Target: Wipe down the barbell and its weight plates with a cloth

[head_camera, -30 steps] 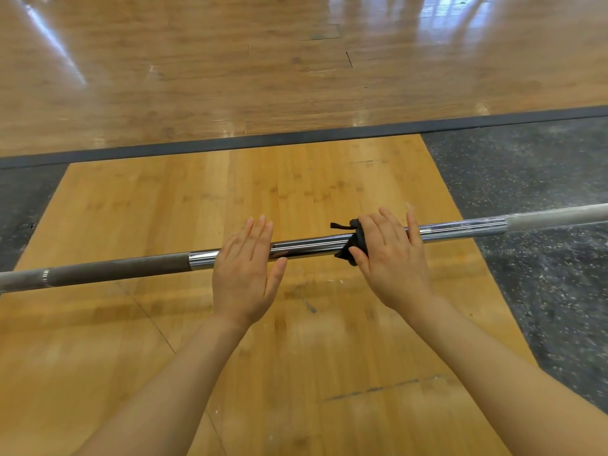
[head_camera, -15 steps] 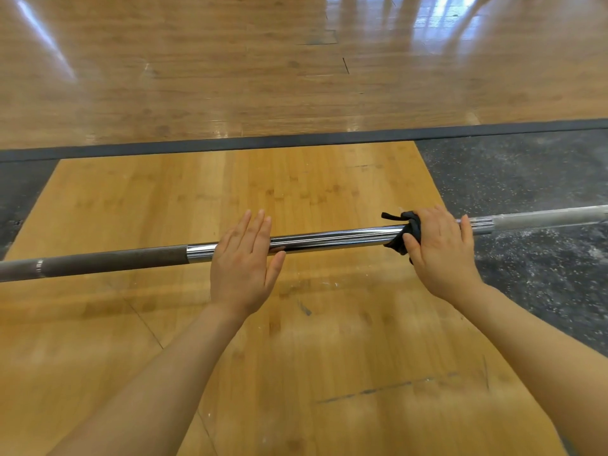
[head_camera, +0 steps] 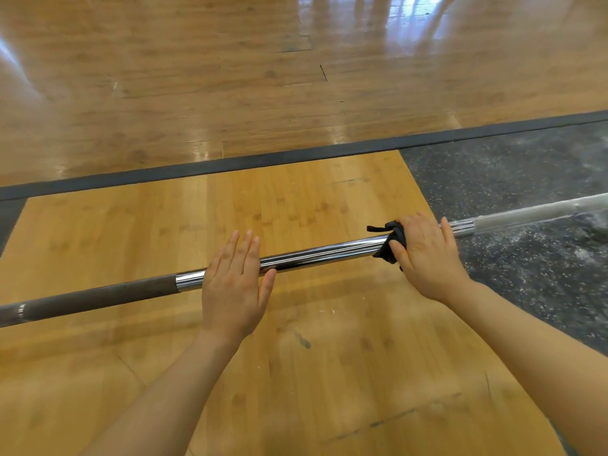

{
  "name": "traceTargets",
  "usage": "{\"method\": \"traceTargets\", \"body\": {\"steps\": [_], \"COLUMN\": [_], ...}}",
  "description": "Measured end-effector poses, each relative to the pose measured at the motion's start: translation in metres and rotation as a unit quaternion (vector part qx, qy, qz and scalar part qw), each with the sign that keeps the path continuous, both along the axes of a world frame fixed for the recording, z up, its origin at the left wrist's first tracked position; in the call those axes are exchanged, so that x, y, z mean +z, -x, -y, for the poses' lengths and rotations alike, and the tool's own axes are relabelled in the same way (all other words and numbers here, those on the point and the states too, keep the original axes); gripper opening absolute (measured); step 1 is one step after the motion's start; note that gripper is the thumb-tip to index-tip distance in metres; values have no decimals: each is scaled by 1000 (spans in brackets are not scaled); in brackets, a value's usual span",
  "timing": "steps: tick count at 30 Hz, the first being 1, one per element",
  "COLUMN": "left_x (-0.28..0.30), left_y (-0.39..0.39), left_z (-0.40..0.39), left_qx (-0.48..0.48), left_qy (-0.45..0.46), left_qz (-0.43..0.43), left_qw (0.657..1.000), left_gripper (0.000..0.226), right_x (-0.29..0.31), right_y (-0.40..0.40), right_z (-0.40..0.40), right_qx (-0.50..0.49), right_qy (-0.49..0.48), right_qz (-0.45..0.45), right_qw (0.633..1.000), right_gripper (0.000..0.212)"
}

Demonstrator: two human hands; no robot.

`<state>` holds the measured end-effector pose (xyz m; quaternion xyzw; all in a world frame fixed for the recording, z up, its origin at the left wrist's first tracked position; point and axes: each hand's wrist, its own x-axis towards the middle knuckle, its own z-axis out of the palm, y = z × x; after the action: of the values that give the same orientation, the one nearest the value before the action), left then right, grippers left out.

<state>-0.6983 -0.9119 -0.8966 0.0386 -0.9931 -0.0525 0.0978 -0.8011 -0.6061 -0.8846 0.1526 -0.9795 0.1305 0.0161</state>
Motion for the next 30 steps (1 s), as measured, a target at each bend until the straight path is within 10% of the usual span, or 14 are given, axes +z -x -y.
{"method": "traceTargets", "body": {"steps": [23, 30], "left_x": [23, 19], "left_y": [97, 117], "left_z": [28, 30], "left_qx": [52, 75], "left_qy": [-43, -43], "left_qz": [110, 92], "left_qw": [992, 992], "left_gripper": [75, 71], "right_x": [19, 14], "right_y": [77, 79], "right_z": [40, 108], "right_qx": [29, 170], "right_qy": [23, 20], "right_qz": [44, -3], "right_qw": [998, 985], "right_gripper": [42, 51]}}
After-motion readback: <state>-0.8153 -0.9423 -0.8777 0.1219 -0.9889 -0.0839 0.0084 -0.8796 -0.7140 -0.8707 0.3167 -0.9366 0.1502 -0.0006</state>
